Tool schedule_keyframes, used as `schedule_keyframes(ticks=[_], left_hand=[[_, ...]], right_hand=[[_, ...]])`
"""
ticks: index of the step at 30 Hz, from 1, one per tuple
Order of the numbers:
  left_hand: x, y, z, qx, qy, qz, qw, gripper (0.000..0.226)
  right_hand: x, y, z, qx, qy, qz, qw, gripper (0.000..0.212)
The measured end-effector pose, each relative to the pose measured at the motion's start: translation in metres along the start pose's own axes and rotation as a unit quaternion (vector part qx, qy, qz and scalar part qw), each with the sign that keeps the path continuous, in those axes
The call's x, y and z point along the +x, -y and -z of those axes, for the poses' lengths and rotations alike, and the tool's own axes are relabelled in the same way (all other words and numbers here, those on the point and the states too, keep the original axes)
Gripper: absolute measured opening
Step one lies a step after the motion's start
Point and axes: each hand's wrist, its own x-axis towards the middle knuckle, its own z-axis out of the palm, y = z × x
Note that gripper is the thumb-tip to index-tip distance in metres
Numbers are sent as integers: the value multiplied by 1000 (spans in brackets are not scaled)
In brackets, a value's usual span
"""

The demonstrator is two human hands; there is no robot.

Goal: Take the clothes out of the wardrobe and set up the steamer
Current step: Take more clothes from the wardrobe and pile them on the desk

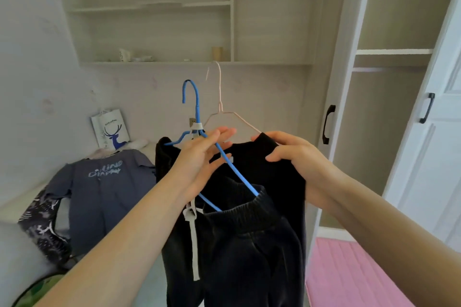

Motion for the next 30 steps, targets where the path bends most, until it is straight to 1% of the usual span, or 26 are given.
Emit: schedule_keyframes(ticks=[5, 8, 10, 13, 17, 21, 24, 27, 29, 30], left_hand=[[22, -5, 9, 34, -60, -38, 997, 26], [35, -8, 15, 19, -103, -47, 993, 26], [42, -8, 21, 4, -120, -46, 992, 33], [48, -2, 30, -13, -148, -43, 988, 39], [53, 6, 30, -54, -157, -52, 985, 34], [62, 17, 31, -61, -177, -55, 981, 37], [63, 24, 32, -33, -196, -66, 978, 35], [60, 29, 36, 14, -216, -87, 972, 26], [59, 32, 42, 71, -229, -92, 967, 20], [60, 33, 45, 103, -236, -91, 962, 25]], right_hand=[[32, -4, 1, -64, 44, 38, 996, 40], [49, -16, 3, -103, 62, 50, 992, 39], [59, -24, 4, -114, 90, 51, 988, 38], [71, -37, 9, -100, 133, 46, 985, 34], [92, -59, 17, -83, 154, 63, 983, 21], [109, -79, 18, -74, 170, 73, 980, 21], [119, -91, 23, -94, 188, 60, 976, 21], [129, -89, 28, -138, 234, 47, 961, 23], [138, -81, 26, -197, 246, 53, 948, 29], [143, -77, 22, -240, 239, 68, 938, 28]])
